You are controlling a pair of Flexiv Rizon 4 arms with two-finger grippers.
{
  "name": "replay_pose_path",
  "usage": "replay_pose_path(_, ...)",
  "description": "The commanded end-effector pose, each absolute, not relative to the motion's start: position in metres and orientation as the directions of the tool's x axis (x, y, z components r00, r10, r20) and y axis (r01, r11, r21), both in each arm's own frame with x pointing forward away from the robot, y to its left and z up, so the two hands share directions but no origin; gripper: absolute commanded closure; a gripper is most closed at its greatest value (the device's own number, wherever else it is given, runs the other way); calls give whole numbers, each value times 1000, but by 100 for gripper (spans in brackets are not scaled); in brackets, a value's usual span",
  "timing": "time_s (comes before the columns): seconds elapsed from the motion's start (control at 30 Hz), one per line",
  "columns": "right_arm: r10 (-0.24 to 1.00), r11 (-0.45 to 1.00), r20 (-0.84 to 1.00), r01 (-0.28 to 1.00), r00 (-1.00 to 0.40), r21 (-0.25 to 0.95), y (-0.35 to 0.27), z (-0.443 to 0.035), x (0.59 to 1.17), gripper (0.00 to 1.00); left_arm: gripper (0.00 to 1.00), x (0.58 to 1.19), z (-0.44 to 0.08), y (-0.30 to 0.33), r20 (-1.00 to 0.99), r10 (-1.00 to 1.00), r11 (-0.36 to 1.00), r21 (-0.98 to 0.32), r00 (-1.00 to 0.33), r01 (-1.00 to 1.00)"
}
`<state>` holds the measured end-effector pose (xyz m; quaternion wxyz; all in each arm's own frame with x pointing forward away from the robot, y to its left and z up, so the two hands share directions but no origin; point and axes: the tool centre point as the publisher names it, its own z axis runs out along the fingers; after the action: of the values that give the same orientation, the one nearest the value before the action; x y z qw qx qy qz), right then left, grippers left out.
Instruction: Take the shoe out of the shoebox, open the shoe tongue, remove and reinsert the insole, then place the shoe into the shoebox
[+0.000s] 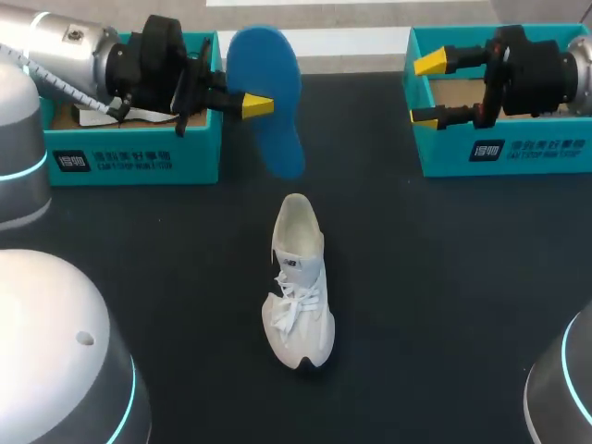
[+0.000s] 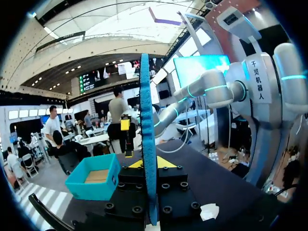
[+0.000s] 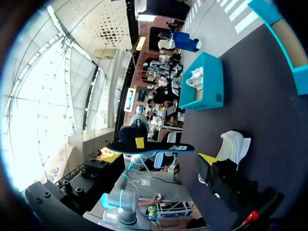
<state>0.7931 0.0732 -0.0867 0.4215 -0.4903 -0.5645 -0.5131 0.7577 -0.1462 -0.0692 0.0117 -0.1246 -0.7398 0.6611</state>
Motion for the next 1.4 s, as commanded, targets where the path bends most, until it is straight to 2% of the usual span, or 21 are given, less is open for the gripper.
replay_pose_path(0.03, 120, -7, 979, 986, -164, 166, 75, -88, 794, 0, 100, 763, -79, -155, 106, 291, 209, -977, -951, -45)
replay_pose_path(0.3, 120, -7, 979, 986, -164, 166, 75, -88, 794, 0, 100, 763, -88, -159, 380, 233, 293, -905, -895, -308)
replay_pose_path(0.5, 120, -7, 979, 986, -164, 166, 75, -88, 794, 0, 100, 766, -89, -158, 590, 106, 333, -779, -800, -530)
replay_pose_path(0.83, 120, -7, 979, 986, -164, 166, 75, -88, 794, 0, 100, 763, -96, -156, 804, 61, 211, -590, -591, -780)
replay_pose_path(0.97, 120, -7, 979, 986, -164, 166, 75, -88, 794, 0, 100, 764, -99, -154, 820, 55, 175, -569, -570, -803)
replay_pose_path(1.4, 120, -7, 979, 986, -164, 166, 75, -88, 794, 0, 100, 764, -99, -154, 820, 55, 175, -569, -570, -803)
